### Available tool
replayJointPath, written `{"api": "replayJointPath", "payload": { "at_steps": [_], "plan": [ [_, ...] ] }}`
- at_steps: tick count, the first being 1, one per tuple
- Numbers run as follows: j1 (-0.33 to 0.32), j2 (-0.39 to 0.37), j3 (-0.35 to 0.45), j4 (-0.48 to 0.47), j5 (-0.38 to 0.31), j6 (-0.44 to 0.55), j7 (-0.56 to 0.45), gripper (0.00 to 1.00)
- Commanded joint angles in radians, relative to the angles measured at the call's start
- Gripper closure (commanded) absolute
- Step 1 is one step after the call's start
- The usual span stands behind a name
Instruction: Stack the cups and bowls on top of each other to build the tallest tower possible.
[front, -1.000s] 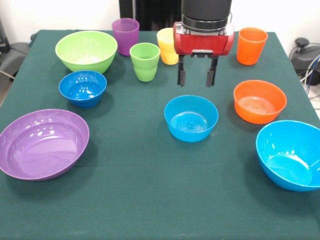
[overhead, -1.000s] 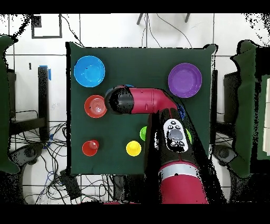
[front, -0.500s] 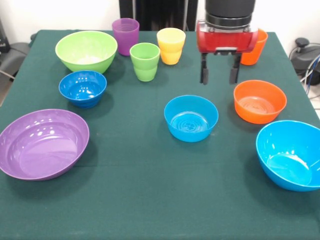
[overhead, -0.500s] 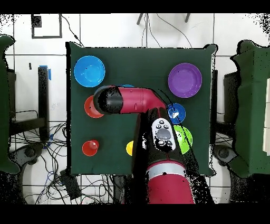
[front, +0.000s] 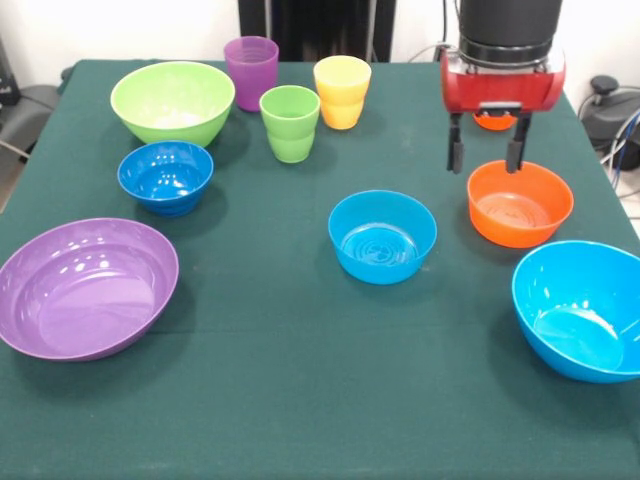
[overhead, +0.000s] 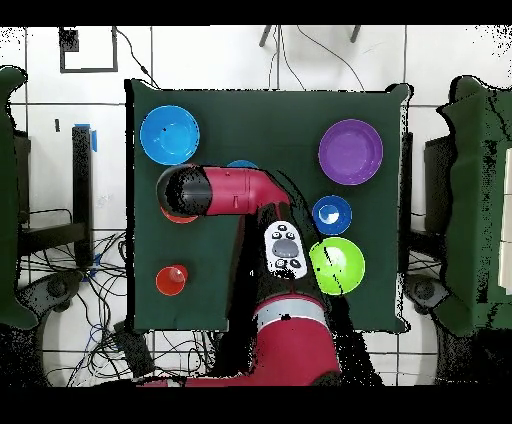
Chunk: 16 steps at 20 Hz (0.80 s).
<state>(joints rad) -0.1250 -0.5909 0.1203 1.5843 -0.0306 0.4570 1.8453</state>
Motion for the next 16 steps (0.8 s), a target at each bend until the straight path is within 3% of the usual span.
{"api": "replayJointPath", "payload": {
  "at_steps": [1, 9, 16],
  "plan": [
    [0.035, 0.14, 0.018, -0.041, 0.048, -0.118, 0.211, 0.0],
    [0.056, 0.233, -0.006, -0.092, 0.097, -0.183, 0.264, 0.0],
    [0.064, 0.181, -0.008, -0.047, 0.129, -0.16, 0.298, 0.0]
  ]
}}
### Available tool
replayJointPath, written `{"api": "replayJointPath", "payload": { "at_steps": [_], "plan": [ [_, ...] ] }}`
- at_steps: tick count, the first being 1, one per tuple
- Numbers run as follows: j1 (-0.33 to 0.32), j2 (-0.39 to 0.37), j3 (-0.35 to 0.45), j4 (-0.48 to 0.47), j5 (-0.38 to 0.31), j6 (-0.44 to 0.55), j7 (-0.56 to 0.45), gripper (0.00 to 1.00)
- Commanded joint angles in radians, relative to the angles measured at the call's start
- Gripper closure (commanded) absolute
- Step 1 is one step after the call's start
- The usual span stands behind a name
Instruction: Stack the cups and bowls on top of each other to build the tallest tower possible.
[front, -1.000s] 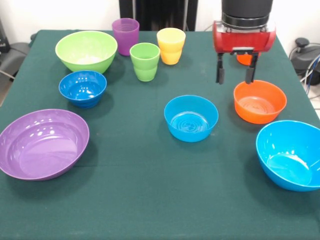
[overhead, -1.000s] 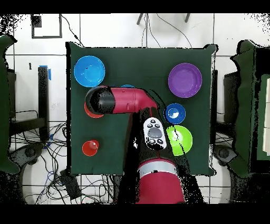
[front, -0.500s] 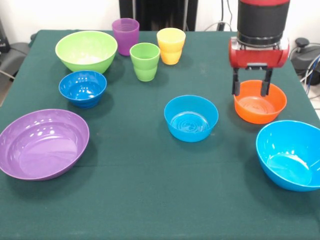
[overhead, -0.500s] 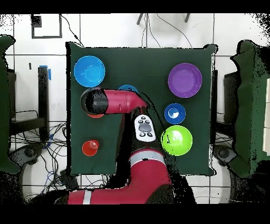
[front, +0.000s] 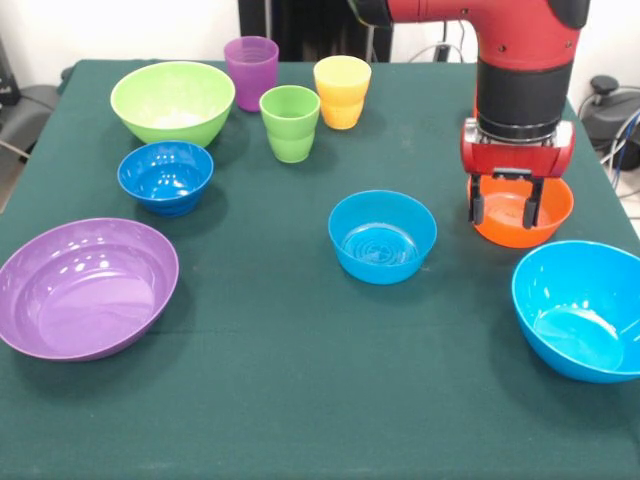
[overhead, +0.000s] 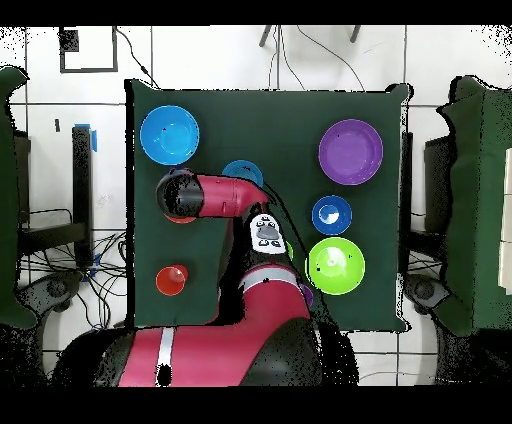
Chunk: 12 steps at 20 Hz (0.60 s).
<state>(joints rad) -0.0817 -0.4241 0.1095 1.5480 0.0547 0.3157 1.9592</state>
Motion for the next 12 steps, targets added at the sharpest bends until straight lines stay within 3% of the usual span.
{"api": "replayJointPath", "payload": {
  "at_steps": [1, 12],
  "plan": [
    [0.023, 0.012, 0.002, -0.005, 0.046, -0.029, 0.19, 0.0],
    [0.041, -0.019, 0.011, 0.036, 0.084, -0.051, 0.237, 0.0]
  ]
}}
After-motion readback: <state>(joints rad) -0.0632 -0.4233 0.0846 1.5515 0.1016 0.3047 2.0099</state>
